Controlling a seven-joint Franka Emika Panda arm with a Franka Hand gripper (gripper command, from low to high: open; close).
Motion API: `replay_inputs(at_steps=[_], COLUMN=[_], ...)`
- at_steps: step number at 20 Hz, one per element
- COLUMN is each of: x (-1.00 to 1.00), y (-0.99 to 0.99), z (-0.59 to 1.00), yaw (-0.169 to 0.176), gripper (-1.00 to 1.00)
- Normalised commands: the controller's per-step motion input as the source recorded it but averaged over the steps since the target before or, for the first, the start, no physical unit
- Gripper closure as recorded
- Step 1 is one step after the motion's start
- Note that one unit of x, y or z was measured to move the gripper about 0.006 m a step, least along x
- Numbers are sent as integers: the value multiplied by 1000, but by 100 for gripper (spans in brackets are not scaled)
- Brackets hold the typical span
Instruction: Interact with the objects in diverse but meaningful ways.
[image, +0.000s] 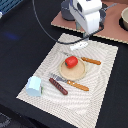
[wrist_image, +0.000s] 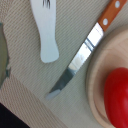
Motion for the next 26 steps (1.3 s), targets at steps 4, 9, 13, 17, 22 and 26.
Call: replay_inputs(at_steps=[4, 9, 13, 17, 22, 26], x=[495, 446, 384, 297, 354, 183], y=[-503, -661, -678, -607, -282, -55], z=[444, 378, 117, 0, -15, -78], yaw=[92, 65, 16, 0, 11, 0], gripper=[-100, -100, -100, -100, -100, -100])
